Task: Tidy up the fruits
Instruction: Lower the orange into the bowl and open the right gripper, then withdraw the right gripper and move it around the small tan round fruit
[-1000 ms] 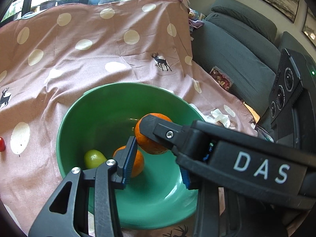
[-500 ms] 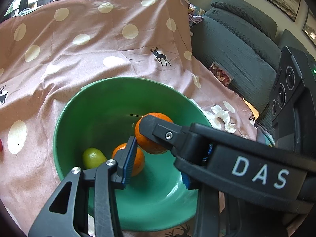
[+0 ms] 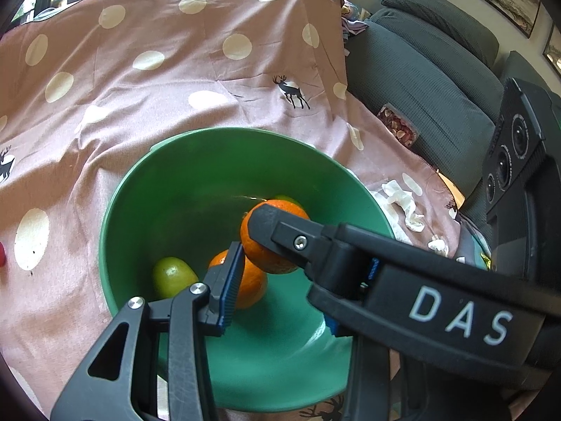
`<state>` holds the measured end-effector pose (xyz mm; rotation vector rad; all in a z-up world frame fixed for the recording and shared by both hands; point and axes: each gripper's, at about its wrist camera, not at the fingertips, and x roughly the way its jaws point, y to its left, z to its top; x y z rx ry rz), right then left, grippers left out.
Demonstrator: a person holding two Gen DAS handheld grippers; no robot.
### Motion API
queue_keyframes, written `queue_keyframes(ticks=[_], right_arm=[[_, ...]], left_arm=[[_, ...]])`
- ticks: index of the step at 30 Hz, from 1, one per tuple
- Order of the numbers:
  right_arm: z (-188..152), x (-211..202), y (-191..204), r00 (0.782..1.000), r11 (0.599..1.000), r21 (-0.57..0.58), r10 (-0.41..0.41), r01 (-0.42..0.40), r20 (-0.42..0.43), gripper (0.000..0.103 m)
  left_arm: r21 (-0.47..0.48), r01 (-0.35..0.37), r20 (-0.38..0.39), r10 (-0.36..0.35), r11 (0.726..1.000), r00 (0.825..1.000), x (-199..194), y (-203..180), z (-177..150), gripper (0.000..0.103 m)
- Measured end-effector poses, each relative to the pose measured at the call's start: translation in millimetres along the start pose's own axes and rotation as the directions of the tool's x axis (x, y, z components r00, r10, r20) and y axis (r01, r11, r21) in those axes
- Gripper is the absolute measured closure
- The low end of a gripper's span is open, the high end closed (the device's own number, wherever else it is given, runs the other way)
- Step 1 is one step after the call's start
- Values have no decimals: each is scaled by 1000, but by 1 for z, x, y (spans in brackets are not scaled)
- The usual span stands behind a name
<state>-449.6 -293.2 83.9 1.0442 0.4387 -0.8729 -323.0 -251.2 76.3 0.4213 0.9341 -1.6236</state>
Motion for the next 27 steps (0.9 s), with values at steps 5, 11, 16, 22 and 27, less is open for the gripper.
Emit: queue_keyframes(ticks=[5, 11, 16, 22, 27], right_arm=[[-1, 2, 2, 1000, 1000, -3, -17, 17, -4, 59], [-1, 3, 2, 1000, 1000, 4, -26, 26, -2, 59], [0, 3, 2, 1000, 1000, 4, -31, 31, 1, 59], [1, -7, 4, 996, 997, -9, -78, 79, 50, 59], [1, -13, 9, 991, 994, -22, -107, 109, 84, 59]], left_arm=[[-7, -9, -16, 9, 1000, 1000, 2, 1, 1, 64], [-4, -43, -14, 43, 999, 999, 2, 0, 1, 62], [4, -67, -2, 67, 998, 998, -5, 1, 0, 56], [-9, -95, 35, 96, 995, 995, -25, 5, -2, 47], [-36, -120, 89, 123, 992, 988, -56, 14, -6, 30]])
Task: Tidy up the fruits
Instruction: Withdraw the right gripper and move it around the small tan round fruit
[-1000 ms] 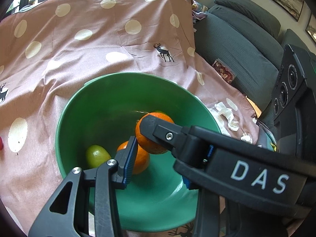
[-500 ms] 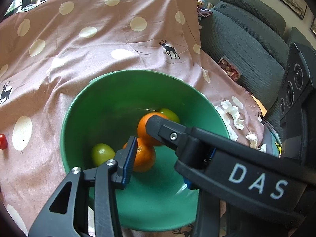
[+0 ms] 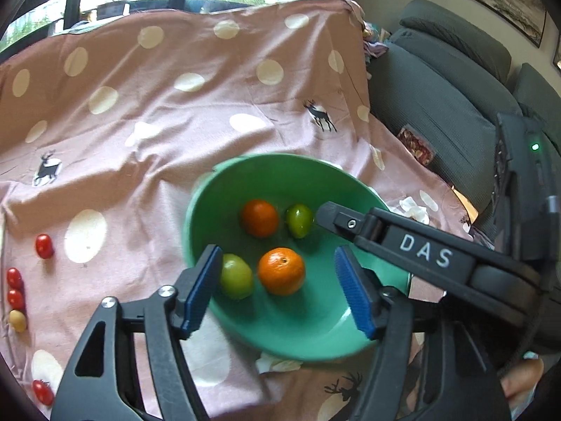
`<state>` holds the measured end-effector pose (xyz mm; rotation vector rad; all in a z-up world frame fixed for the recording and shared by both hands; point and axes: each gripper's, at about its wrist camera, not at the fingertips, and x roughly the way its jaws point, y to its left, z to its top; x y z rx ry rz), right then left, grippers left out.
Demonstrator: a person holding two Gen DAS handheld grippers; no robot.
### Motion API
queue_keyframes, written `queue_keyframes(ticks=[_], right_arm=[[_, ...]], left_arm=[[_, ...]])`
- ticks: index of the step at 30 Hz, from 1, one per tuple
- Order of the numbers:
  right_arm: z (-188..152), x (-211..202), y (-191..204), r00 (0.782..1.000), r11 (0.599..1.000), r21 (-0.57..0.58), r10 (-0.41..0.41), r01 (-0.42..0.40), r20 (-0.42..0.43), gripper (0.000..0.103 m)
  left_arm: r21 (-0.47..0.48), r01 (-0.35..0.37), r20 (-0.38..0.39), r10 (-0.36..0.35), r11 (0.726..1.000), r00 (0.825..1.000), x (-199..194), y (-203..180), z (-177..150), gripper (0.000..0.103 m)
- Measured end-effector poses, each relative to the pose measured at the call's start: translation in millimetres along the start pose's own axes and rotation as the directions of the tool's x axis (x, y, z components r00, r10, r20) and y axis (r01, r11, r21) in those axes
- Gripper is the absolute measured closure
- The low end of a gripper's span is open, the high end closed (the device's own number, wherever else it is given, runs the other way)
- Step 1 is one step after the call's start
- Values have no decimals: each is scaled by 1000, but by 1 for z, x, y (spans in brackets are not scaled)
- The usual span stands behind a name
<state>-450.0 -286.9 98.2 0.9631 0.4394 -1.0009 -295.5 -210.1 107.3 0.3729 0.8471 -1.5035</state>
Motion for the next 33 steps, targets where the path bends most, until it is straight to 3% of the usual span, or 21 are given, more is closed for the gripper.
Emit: queue_keyframes(ticks=[3, 6, 11, 14, 17, 20, 23, 26, 33], right_arm=[[0, 0, 6, 1000, 1000, -20, 7, -7, 0, 59], [-1, -2, 15, 1000, 999, -47, 19, -18, 15, 42], [-6, -4, 35, 999, 994, -101, 41, -39, 19, 40], [-10, -3, 48, 999, 989, -146, 37, -35, 13, 40], [-16, -2, 62, 999, 981, -191, 37, -36, 1, 40], [-23, 1, 77, 997, 970, -231, 66, -71, -28, 40], [-30, 7, 91, 993, 958, -265, 97, -112, -70, 40], [-40, 14, 106, 986, 944, -295, 119, -149, -117, 40], [-64, 40, 129, 963, 912, -367, 93, -185, -252, 40]], left_arm=[[-26, -43, 38, 44, 999, 998, -22, 14, -4, 27], [-58, -129, 62, 132, 990, 989, -45, 34, -8, 23], [-135, -324, 92, 338, 936, 937, -82, 71, -22, 21], [-201, -344, 78, 365, 917, 928, -98, 103, -36, 21], [-286, -381, 44, 409, 879, 912, -107, 139, -50, 21], [-373, -386, 11, 420, 844, 907, -115, 169, -58, 22], [-446, -391, 19, 445, 805, 895, -126, 193, -67, 25], [-481, -379, 1, 432, 791, 902, -122, 207, -71, 32], [-506, -341, -75, 354, 792, 932, -95, 217, -76, 60]])
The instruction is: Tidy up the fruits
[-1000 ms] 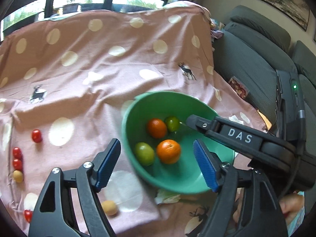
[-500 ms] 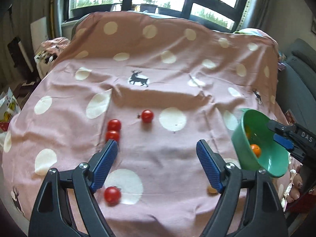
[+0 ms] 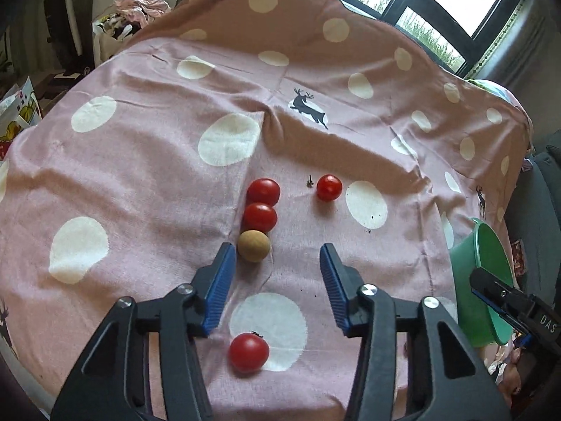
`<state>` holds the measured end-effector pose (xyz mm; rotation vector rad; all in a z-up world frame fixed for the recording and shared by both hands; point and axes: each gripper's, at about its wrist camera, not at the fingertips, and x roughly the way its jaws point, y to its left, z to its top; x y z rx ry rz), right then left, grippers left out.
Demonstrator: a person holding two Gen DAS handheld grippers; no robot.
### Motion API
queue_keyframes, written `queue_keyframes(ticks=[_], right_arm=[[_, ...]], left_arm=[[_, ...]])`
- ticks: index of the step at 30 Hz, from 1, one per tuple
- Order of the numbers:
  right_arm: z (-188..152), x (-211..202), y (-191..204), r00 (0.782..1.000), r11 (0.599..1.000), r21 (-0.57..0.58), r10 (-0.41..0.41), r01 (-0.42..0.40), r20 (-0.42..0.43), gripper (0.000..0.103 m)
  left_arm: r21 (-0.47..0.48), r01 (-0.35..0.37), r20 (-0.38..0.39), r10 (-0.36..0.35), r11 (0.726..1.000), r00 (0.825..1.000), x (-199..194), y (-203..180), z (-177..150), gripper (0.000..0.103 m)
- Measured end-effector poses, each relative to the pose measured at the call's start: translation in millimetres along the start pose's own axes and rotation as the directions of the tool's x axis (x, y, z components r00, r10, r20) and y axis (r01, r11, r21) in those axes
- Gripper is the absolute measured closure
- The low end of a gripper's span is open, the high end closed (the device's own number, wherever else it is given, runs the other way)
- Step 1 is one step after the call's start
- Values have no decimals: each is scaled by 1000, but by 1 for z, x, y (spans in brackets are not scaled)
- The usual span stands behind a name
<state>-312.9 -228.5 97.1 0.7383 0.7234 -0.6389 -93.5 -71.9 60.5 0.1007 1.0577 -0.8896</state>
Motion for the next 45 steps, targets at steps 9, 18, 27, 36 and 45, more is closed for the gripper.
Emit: queue_keyframes(ticks=[9, 18, 27, 36, 45], right_arm=[[-19, 11, 4, 994, 993, -66, -104, 103, -22, 52], [-32, 9, 14, 993, 986, -126, -113, 108, -34, 58], [-45, 37, 11, 976, 985, -128, -137, 116, -170, 59], [-55, 48, 8, 964, 975, -161, -181, 151, -196, 69], [-55, 48, 6, 965, 973, -175, -182, 150, -186, 73]], left_arm=[[58, -90, -55, 93, 994, 994, 27, -15, 1, 65], [53, -155, -54, 158, 986, 986, 37, -8, 4, 66], [4, -130, -72, 130, 991, 989, 41, 1, 7, 74], [-22, -130, -68, 129, 991, 989, 46, 5, 9, 79], [-19, -134, -51, 133, 991, 990, 47, 4, 10, 80]])
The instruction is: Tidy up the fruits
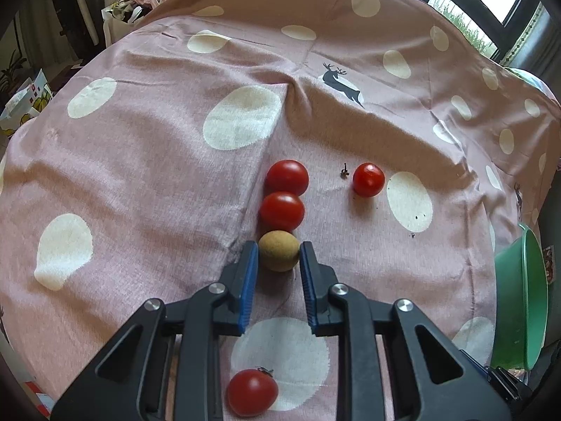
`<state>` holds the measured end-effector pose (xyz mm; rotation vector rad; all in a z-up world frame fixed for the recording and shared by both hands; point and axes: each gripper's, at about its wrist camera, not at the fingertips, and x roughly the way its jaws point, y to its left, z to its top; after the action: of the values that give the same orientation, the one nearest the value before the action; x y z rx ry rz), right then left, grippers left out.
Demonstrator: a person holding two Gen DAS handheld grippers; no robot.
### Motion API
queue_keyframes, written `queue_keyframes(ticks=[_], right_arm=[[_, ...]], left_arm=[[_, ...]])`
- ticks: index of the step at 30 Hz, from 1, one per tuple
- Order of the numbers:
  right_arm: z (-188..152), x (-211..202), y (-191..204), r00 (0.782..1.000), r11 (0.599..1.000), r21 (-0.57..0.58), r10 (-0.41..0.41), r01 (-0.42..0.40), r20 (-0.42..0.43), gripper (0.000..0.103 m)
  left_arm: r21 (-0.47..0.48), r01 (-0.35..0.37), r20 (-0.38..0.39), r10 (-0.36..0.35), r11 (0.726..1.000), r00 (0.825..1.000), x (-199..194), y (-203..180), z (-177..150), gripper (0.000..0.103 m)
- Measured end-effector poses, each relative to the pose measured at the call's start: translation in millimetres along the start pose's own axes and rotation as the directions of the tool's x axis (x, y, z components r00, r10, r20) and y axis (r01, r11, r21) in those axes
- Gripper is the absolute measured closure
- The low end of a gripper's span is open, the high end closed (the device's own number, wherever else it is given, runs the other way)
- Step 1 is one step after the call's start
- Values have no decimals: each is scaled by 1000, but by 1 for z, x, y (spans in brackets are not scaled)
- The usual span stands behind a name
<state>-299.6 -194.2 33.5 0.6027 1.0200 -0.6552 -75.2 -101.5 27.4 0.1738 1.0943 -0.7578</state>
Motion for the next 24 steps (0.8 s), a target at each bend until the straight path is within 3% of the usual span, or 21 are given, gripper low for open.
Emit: queue_keyframes(ticks=[4, 15, 18, 22, 24], right_arm=[[0, 0, 1, 1000, 1000, -1, -1, 1, 10, 74], [5, -13, -12, 992, 990, 95, 99, -106, 80, 74], [6, -18, -15, 987, 986, 115, 112, -125, 112, 74], [9, -28, -17, 976, 979, 125, 136, -158, 168, 74], [9, -29, -17, 975, 979, 126, 134, -158, 177, 74]], left_arm=[[0, 28, 4, -28, 1000, 1000, -5, -1, -3, 80], [76, 127, 100, -134, 989, 986, -43, -27, -19, 80], [103, 153, 124, -166, 983, 978, -54, -36, -22, 91], [164, 160, 151, -185, 973, 971, -63, -50, -28, 91], [184, 142, 130, -167, 973, 977, -58, -54, -29, 91]])
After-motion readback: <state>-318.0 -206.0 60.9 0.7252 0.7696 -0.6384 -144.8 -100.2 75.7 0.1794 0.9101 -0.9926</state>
